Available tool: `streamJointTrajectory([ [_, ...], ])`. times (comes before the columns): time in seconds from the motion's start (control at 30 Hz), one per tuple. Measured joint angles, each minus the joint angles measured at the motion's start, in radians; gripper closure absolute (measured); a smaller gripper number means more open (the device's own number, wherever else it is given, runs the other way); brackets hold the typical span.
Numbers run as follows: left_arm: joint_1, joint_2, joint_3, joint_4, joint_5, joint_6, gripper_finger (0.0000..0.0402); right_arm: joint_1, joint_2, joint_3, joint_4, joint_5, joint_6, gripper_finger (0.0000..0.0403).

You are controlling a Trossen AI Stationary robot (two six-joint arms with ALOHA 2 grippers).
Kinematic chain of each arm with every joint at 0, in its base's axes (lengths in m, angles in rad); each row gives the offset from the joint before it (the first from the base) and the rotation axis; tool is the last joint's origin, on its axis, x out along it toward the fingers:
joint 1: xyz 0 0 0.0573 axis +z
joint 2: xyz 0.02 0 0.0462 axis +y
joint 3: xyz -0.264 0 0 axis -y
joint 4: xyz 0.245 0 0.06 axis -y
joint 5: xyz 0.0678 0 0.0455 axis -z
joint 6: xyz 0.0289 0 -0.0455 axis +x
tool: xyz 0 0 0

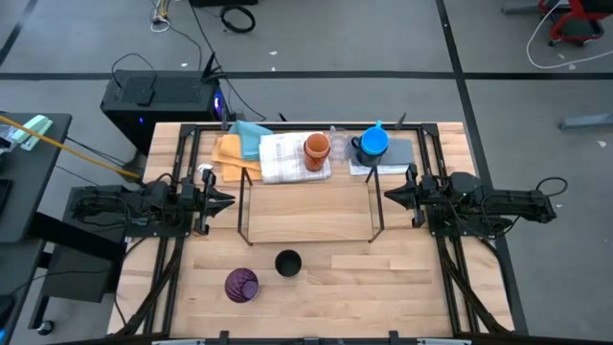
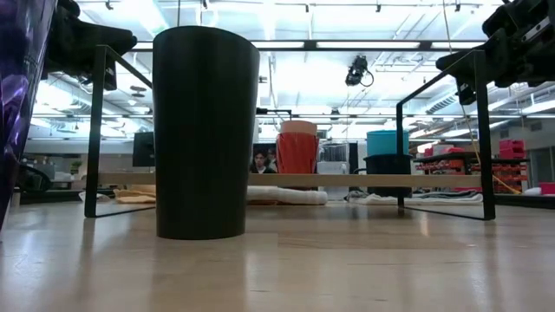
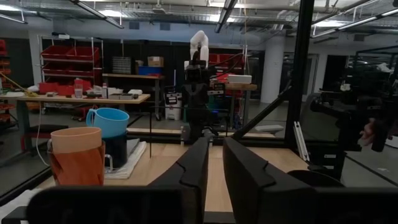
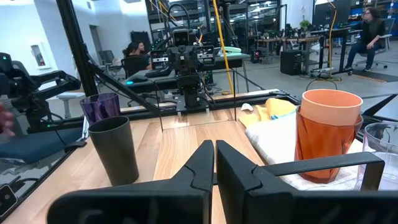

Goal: Stack small to large cups/mugs on shelf

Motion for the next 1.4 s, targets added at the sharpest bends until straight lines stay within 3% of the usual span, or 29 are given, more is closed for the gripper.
streamJointTrajectory([
  [1.4,0.000,0.000,0.000,0.001,0.000,0.000,0.0344,-0.001,0.000,0.000,0.017,0.000,-0.008,0.0378],
])
